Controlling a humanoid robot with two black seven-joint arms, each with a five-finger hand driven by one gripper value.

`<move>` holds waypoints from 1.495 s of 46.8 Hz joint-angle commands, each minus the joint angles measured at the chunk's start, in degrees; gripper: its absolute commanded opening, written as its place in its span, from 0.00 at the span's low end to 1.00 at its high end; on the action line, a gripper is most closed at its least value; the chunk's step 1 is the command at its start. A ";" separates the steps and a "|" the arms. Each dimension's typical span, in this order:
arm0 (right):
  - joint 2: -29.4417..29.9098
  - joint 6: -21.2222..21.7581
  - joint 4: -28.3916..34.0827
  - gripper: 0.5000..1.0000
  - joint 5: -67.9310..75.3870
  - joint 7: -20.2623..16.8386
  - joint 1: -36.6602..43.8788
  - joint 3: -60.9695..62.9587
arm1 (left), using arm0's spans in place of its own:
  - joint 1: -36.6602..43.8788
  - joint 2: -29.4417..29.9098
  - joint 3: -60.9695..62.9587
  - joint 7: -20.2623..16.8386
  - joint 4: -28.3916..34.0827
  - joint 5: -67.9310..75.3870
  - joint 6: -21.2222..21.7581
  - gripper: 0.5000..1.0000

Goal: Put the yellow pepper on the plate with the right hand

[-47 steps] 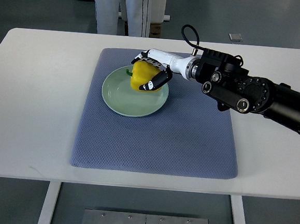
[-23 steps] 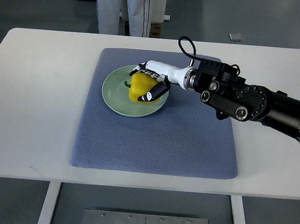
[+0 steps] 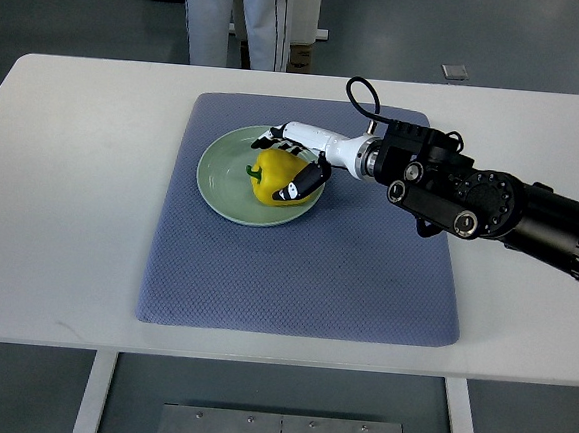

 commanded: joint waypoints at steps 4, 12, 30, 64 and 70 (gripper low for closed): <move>0.00 0.00 -0.05 1.00 -0.05 -0.07 0.00 1.60 | 0.00 0.00 0.00 0.00 -0.02 0.00 0.05 1.00; 0.00 0.00 -0.66 1.00 0.04 -0.16 0.18 3.62 | 0.00 0.00 0.00 0.00 -0.02 0.00 0.05 1.00; 0.00 -0.52 -2.15 1.00 0.13 -0.24 -4.04 14.08 | 0.00 0.00 0.00 0.00 -0.02 0.00 -0.04 1.00; -2.37 -3.07 -6.55 1.00 2.59 -2.18 -13.35 37.98 | -0.09 0.00 0.00 0.00 -0.02 0.00 0.05 1.00; -2.29 -3.16 -8.22 1.00 2.68 -2.18 -15.55 45.01 | 0.00 0.00 0.00 0.00 -0.02 0.00 0.05 1.00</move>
